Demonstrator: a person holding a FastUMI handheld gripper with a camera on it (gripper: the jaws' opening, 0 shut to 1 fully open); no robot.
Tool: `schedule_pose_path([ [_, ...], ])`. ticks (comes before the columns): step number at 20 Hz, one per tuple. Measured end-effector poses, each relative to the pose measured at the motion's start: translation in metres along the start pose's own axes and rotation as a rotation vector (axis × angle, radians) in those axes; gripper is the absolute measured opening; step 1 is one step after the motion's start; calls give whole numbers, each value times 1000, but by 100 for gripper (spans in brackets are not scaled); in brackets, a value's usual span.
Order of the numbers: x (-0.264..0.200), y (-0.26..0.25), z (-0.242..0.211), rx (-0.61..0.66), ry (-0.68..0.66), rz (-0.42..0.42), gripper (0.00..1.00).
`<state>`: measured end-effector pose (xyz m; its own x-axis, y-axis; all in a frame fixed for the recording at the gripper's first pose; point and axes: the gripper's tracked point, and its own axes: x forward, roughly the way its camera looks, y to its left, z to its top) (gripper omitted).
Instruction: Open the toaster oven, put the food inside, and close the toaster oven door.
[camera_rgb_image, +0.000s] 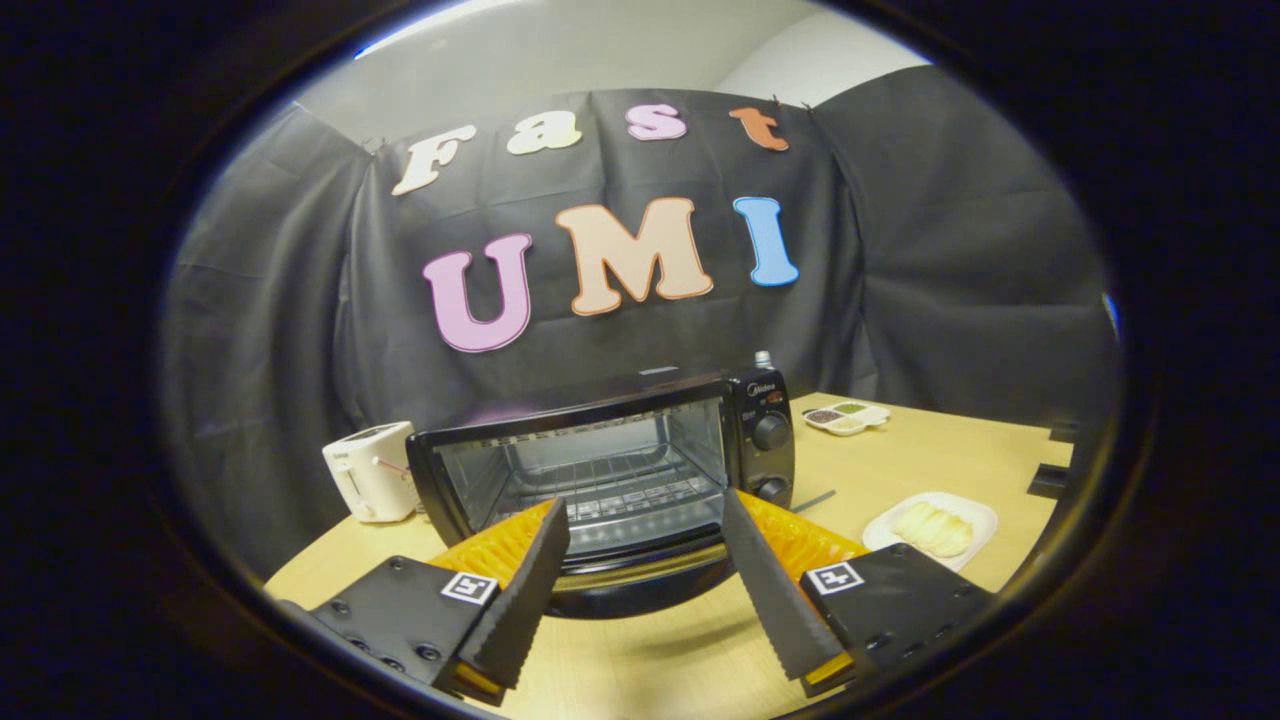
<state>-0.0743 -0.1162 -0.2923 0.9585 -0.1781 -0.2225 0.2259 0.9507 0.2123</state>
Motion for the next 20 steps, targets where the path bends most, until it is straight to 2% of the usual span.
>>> schedule_pose_path([
  [4, 0, -7, -17, -56, 60, -33, 96],
  [9, -3, -28, -75, -151, 262, -120, 95],
  [12, -7, -33, -104, -163, 341, -126, 95],
  [15, -3, -31, -97, -109, 305, -114, 95],
  [20, 0, -32, -102, -133, 309, -109, 96],
])
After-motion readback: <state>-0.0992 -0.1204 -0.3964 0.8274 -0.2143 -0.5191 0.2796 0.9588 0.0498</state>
